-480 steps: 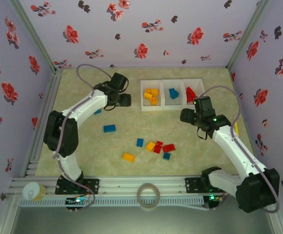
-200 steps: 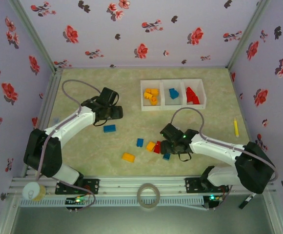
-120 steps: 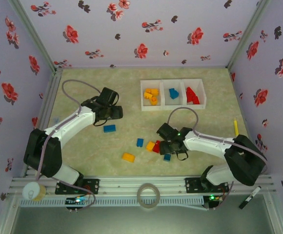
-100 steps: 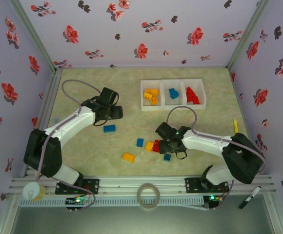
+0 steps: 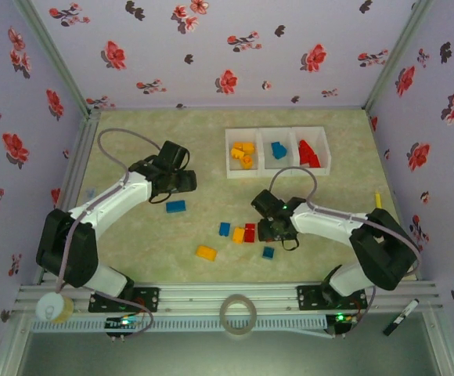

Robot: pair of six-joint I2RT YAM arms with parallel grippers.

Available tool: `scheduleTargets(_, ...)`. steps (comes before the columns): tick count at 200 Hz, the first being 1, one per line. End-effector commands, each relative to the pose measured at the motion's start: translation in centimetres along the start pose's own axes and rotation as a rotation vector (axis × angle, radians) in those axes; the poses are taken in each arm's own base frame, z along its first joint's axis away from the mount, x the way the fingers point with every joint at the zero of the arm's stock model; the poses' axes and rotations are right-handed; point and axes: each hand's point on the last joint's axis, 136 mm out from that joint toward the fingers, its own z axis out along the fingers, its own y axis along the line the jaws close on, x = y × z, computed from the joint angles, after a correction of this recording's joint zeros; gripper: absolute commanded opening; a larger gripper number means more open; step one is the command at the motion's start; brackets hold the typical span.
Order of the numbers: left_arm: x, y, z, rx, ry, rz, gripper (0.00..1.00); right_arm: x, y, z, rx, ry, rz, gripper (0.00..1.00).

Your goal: Sort the legos into containers by color

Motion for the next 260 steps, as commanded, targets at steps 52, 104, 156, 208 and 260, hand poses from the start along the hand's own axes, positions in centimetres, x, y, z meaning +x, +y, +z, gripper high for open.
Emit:
scheduleTargets(52,-0.1,0.2,-0.8,-0.001,-0.023,-0.013,0.68,-10.1,-4.4,-3.3,-0.025,-0.201,0.166,0.55)
scheduleTargets(104,0.4,0.1,-1.1,0.013,-0.024,-0.01,0.68,-21.9,-10.4,-9.1,-0.007,-0.402,0.266,0.54)
scheduleTargets(156,0.3,-0.3,-1.2,0.021,-0.029,-0.008,0.67,-30.9,-14.2,-9.0,-0.016,-0.462,0.36,0.54)
scheduleTargets(208,0.5,-0.6,-1.5,0.024,-0.025,0.003,0.67,-35.5,-16.4,-4.8,-0.028,-0.414,0.437,0.6)
scheduleTargets(260,0.4,-1.3,-1.7,0.034,-0.024,0.024,0.69,-35.7,-16.5,-4.8,-0.042,-0.407,0.434,0.75)
